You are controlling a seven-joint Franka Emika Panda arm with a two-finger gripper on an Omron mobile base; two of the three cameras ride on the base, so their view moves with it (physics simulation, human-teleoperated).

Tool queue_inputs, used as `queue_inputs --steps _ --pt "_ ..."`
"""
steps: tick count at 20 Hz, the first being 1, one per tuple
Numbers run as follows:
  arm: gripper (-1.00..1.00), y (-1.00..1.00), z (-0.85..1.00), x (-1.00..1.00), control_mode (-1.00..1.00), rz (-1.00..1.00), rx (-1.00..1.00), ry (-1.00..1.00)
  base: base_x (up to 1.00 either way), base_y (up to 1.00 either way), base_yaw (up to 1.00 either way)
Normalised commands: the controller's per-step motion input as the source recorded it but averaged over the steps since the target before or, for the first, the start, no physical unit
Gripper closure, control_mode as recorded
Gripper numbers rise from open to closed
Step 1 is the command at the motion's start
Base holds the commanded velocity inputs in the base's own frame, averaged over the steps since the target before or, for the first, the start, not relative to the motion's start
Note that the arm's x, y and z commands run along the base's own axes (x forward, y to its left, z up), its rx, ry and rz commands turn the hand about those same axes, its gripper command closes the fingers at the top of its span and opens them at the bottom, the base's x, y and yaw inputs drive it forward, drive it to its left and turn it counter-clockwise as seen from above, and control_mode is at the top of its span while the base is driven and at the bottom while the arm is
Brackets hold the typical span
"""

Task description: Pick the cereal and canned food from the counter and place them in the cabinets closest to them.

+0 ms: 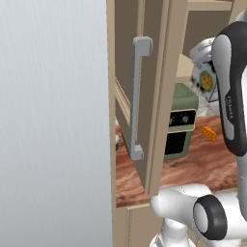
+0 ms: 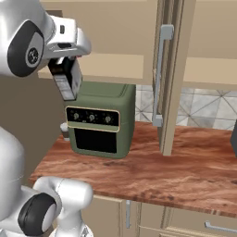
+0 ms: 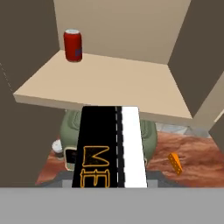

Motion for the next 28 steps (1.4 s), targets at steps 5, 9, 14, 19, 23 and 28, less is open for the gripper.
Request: queue_inputs --steps 5,9,14,19,23,28 --pt "1.00 0.00 -0.08 0.05 -1.00 -0.01 -0.06 -0.08 0.00 0.00 0.00" --pt "1.00 0.00 0.42 0.19 -1.00 -0.06 0.00 -0.09 0.00 0.00 0.00" --pt "1.00 0.00 0.42 0.16 -1.00 -0.06 0.00 -0.07 0.00 0.00 0.00" --pt "1.00 0.01 0.11 0.30 -1.00 -0.04 0.00 -0.01 0.00 0.00 0.00" --pt "1.00 0.00 0.00 0.37 -1.00 -0.03 0.03 0.00 0.00 0.00 0.00" --pt "1.00 0.00 0.00 0.46 -1.00 -0.02 0.04 -0.01 0.00 0.00 0.00"
